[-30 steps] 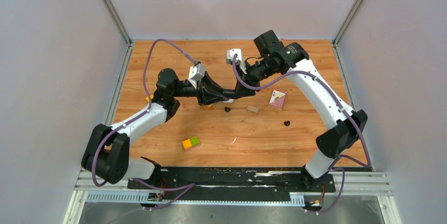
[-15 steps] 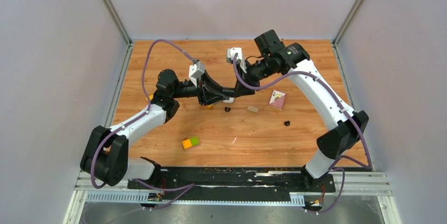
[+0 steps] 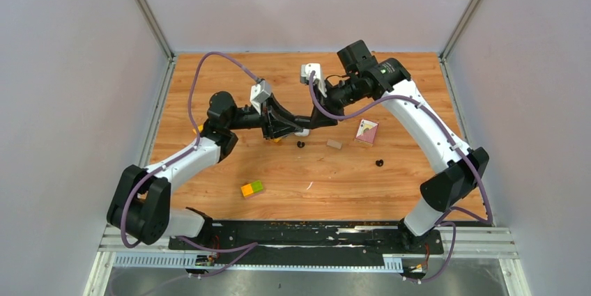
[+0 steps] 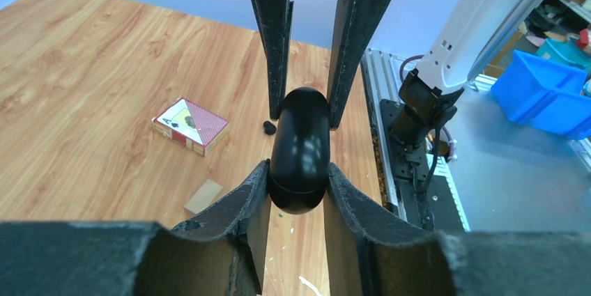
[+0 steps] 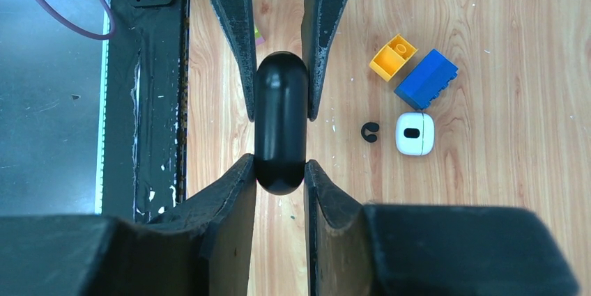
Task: Insert the wireless bluetooth earbuds into the charging case
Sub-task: Pass from the right arm to the left
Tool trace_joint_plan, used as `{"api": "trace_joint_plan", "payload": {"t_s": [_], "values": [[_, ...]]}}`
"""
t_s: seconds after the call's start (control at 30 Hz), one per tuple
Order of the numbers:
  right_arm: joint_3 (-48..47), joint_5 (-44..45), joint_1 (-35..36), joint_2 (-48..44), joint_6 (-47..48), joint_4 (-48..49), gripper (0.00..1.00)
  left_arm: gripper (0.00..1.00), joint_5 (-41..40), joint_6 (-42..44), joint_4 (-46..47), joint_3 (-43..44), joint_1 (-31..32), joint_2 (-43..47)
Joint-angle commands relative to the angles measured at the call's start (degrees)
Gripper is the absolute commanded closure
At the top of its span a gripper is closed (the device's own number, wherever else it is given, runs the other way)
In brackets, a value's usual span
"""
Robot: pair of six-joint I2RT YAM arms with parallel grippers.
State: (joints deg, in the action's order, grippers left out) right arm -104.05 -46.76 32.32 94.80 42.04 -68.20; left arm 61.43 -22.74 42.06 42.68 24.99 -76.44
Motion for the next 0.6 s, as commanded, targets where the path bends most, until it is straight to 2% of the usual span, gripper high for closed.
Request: {"api": "trace_joint_plan", "payload": {"t_s": [0.0, 0.23, 0.47, 0.57], "values": [[-0.15, -1.06, 0.07, -2.47, -0.29, 1.67, 0.87, 0.59, -0.71, -2.65, 2.58, 0.83, -0.03, -1.51], [0.16, -0.83, -0.24, -2.79, -0.28, 1.66, 0.87, 0.59, 0.52, -4.92, 4.55, 1.38, -0.12, -3.12], [0.54, -0.92, -0.52, -2.86, -0.38, 1.80, 0.87, 0.51, 1.18, -6.00, 7.10, 1.18, -0.46, -3.09], [0.68, -1.05, -0.59, -2.77, -0.38, 1.83, 0.86, 0.56, 1.51, -6.05, 7.83, 1.18, -0.56, -3.10]]}}
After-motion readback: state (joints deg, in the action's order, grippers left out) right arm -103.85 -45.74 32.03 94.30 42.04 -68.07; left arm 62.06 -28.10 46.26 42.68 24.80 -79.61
